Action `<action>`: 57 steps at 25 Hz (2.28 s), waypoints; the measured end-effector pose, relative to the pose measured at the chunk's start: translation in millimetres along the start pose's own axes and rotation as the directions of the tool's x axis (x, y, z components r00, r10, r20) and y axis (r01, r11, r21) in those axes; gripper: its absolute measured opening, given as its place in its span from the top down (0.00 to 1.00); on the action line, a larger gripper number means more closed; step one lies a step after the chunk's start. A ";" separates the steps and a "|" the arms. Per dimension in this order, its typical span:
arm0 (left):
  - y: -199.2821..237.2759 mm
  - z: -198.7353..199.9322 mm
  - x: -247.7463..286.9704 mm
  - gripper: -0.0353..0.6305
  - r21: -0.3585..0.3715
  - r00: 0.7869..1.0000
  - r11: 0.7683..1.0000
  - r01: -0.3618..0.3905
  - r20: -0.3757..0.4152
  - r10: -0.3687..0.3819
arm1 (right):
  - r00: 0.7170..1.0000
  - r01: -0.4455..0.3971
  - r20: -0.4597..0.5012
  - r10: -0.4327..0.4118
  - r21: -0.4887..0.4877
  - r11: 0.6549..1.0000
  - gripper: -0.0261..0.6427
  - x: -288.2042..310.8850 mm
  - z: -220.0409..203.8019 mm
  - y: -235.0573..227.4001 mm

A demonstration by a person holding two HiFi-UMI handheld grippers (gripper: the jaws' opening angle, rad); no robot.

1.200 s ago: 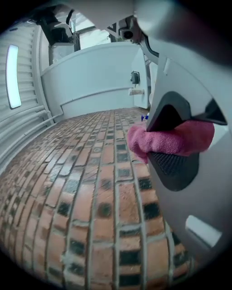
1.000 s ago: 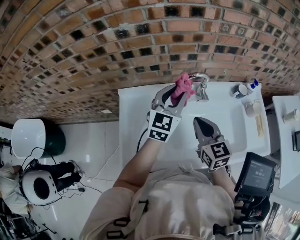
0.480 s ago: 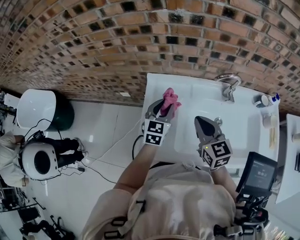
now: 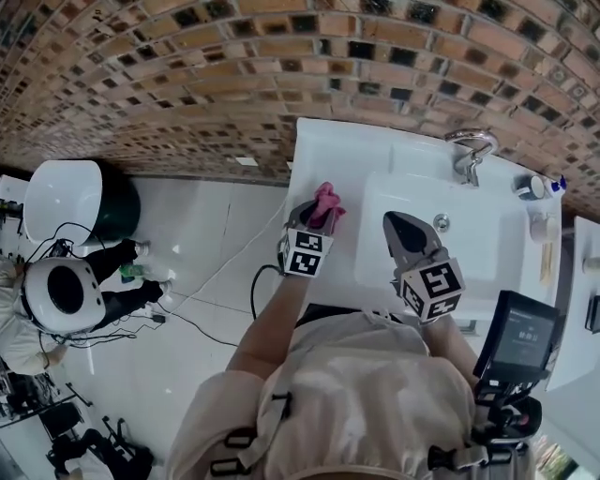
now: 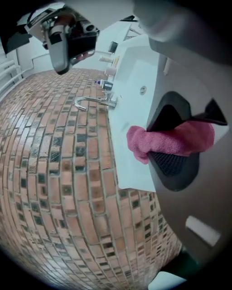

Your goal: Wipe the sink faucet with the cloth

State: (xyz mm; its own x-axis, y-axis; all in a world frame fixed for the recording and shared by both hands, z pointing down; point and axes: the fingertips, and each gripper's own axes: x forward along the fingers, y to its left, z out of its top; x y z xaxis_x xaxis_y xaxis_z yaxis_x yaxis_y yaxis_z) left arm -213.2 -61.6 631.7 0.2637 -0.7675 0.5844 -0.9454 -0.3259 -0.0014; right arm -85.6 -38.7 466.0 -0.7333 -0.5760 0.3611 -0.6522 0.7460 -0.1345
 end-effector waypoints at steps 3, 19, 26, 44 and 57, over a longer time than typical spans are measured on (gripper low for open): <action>-3.0 -24.2 8.9 0.76 -0.011 0.998 1.000 0.011 -0.064 -0.011 | 1.000 0.010 -0.018 -0.009 0.004 1.000 0.98 0.0 -5.1 -2.3; 3.2 21.4 -7.9 0.45 0.105 0.996 0.993 -0.053 0.073 0.045 | 0.999 0.049 0.016 -0.049 0.003 0.999 0.98 -10.0 11.9 -30.6; -10.2 135.9 -54.9 0.45 0.080 0.939 0.997 -0.004 0.342 -0.023 | 0.994 0.067 0.089 -0.066 -0.004 0.998 0.98 -19.6 36.0 -44.0; -62.2 203.5 -74.7 0.94 0.186 0.857 0.972 0.143 0.468 -0.216 | 0.973 0.077 0.222 -0.059 -0.071 0.994 0.98 -32.4 64.5 -51.5; -78.3 192.0 -67.4 0.94 0.172 0.861 0.956 0.236 0.419 -0.288 | 0.974 0.088 0.217 -0.068 -0.088 0.992 0.98 -35.1 68.9 -51.5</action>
State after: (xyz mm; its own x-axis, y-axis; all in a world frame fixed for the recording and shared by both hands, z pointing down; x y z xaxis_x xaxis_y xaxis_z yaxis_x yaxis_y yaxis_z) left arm -120.1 -90.4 436.7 0.5796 -0.7983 0.1634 -0.8089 -0.5880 -0.0032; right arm -39.5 -79.8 396.7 -0.7118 -0.6839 0.1601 -0.6951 0.7187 -0.0201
